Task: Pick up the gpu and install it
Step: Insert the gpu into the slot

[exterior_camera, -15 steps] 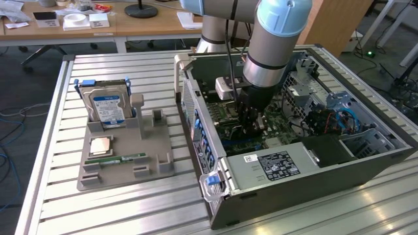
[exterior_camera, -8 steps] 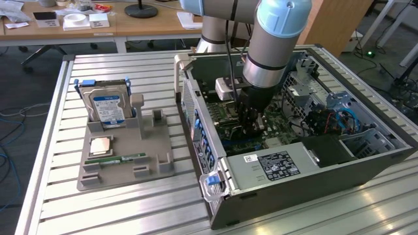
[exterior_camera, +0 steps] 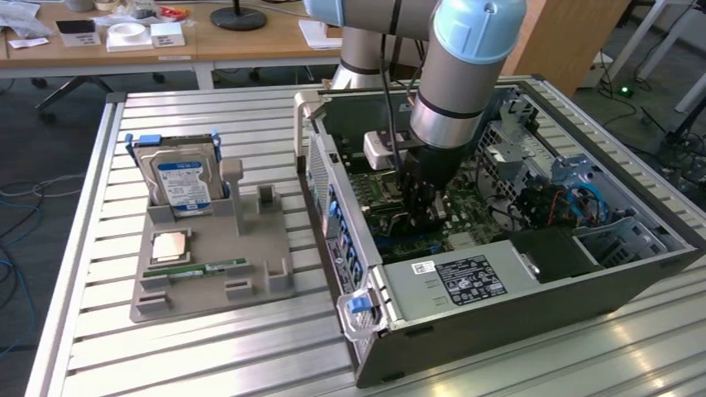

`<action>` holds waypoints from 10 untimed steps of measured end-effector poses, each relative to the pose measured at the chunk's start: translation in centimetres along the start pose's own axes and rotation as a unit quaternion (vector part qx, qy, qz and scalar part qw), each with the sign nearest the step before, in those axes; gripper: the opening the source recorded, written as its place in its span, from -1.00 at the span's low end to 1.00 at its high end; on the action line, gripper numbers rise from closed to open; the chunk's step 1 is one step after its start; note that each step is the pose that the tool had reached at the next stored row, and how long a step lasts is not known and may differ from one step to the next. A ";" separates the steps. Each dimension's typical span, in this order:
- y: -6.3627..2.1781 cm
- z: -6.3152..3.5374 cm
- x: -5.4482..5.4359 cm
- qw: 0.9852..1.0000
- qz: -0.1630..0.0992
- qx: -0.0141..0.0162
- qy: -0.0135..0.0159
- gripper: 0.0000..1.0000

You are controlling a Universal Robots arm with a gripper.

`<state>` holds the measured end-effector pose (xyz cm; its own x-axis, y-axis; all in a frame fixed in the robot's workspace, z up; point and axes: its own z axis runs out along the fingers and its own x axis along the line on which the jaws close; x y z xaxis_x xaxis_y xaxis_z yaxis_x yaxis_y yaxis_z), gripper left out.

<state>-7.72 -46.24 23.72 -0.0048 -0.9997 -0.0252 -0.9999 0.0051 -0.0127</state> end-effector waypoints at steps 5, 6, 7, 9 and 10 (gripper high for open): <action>0.11 0.02 0.0 1.000 0.000 0.000 0.000 -0.48; 0.13 0.02 0.0 1.000 0.000 0.000 0.000 -0.48; 0.16 0.03 0.0 1.000 0.000 0.000 0.000 -0.48; 0.20 0.03 0.0 1.000 0.000 0.000 0.000 -0.48; 0.22 0.03 0.0 1.000 0.000 0.000 0.000 -0.48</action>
<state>-7.94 -46.25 23.69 -0.0046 -0.9997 -0.0252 -0.9999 0.0049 -0.0128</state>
